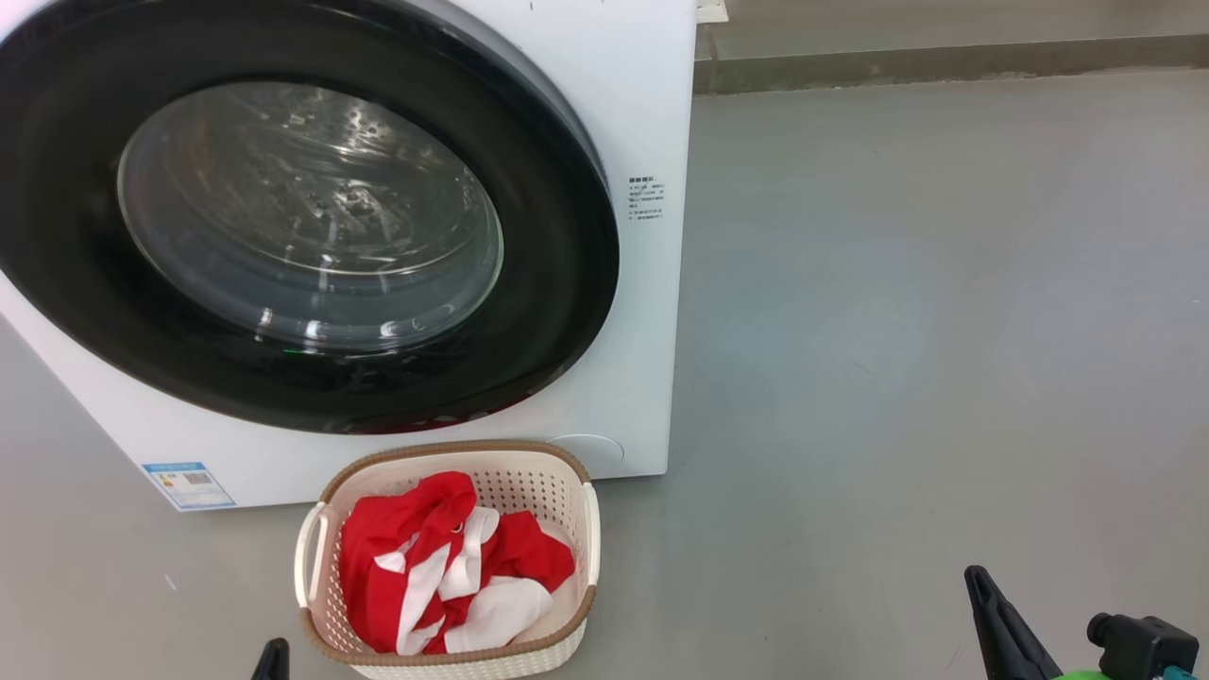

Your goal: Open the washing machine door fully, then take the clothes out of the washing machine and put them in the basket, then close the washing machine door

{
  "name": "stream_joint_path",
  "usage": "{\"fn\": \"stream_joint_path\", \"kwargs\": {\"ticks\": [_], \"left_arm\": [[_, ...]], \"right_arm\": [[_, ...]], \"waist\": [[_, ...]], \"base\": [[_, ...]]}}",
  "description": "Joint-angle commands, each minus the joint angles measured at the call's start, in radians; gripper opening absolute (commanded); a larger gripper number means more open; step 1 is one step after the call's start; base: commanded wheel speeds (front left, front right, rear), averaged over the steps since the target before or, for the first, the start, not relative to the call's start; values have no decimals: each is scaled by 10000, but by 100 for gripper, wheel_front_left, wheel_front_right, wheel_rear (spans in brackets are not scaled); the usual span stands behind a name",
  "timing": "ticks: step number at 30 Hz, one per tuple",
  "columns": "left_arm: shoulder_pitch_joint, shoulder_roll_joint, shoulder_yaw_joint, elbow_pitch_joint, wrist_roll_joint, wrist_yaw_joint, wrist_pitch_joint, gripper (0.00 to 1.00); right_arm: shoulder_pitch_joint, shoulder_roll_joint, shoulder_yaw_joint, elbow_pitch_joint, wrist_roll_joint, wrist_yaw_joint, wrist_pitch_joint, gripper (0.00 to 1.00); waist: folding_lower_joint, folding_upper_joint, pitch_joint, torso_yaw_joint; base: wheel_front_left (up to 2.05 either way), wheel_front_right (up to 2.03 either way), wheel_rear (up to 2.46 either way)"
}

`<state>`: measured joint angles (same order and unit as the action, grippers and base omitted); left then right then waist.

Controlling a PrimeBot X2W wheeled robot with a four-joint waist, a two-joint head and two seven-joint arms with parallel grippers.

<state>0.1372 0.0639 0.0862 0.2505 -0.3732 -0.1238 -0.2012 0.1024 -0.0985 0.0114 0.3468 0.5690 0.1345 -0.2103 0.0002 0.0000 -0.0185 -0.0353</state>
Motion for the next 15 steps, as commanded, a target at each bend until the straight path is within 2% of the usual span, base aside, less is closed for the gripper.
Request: {"fn": "stream_joint_path", "kwargs": {"ticks": [1,15], "left_arm": [[-395,85,63,-202,-257,-11,58,0],[-661,56,87,-183,-1829,-19,455,0]], "right_arm": [[-281,-117,-86,-285,256,-5,59,0],[-518,-43,-234,-379,1576,-10,468,0]], "waist": [[-1,0,2,4],[-1,0,30,49]], "base": [[0,0,0],[0,0,0]]}}
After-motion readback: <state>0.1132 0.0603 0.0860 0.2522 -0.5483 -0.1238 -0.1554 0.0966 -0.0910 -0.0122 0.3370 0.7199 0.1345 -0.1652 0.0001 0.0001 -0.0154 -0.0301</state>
